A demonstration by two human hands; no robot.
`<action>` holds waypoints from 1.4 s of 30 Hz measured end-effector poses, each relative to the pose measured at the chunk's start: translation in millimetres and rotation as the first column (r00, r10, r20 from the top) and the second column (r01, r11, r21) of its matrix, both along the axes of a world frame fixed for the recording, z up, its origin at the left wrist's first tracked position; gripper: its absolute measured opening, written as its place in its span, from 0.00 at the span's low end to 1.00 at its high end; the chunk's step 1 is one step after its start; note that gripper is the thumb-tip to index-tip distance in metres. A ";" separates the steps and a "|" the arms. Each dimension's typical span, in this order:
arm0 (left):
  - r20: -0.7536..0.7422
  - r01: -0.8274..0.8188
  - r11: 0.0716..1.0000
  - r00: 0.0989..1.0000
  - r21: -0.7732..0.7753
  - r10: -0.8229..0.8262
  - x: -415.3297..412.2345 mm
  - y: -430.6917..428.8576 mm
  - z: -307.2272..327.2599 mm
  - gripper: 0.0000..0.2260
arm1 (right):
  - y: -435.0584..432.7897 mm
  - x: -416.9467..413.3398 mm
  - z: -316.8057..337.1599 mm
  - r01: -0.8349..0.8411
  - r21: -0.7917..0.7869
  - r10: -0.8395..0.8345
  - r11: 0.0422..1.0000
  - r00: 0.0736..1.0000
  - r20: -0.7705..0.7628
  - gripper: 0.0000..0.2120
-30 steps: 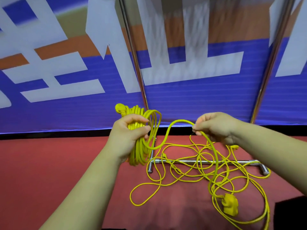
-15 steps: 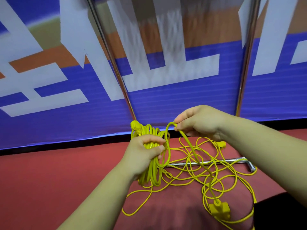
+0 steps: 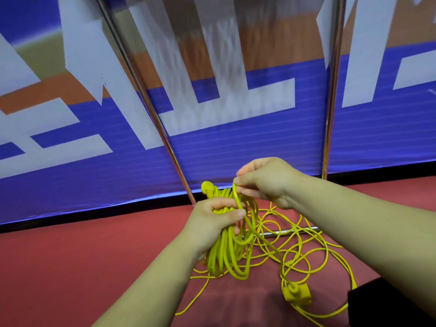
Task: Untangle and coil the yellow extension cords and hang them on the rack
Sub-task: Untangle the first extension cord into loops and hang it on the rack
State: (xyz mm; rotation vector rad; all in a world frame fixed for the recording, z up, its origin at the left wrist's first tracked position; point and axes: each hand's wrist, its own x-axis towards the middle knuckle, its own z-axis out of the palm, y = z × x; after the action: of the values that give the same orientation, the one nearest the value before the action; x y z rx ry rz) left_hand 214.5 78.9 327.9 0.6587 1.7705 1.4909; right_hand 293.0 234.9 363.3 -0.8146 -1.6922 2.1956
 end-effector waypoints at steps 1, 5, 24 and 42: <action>-0.009 -0.009 1.000 1.000 0.009 0.009 -1.3 -0.1 0.3 0.07 | 1.1 1.0 -0.1 -0.030 0.019 0.031 0.999 0.999 -0.017 0.07; 0.012 -0.057 0.996 0.998 0.072 0.057 -9.9 -6.4 10.7 0.04 | 10.1 7.7 -1.4 -0.093 0.264 0.110 0.960 0.992 -0.053 0.08; 0.181 -0.190 0.860 0.977 0.474 0.116 -64.2 -77.8 62.6 0.12 | -61.7 -32.5 -133.1 -0.519 0.417 0.463 0.746 0.855 0.234 0.20; 0.339 -0.561 0.735 0.824 0.380 0.454 -108.2 -126.8 50.1 0.14 | -70.5 -37.7 -103.8 -0.456 0.345 0.427 0.820 0.890 0.160 0.13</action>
State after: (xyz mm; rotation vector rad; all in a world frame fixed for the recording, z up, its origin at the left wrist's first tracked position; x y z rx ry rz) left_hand 106.2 -47.9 378.0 0.1931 1.4794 2.3220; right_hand 255.3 164.4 259.5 -0.4355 -2.4453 1.9985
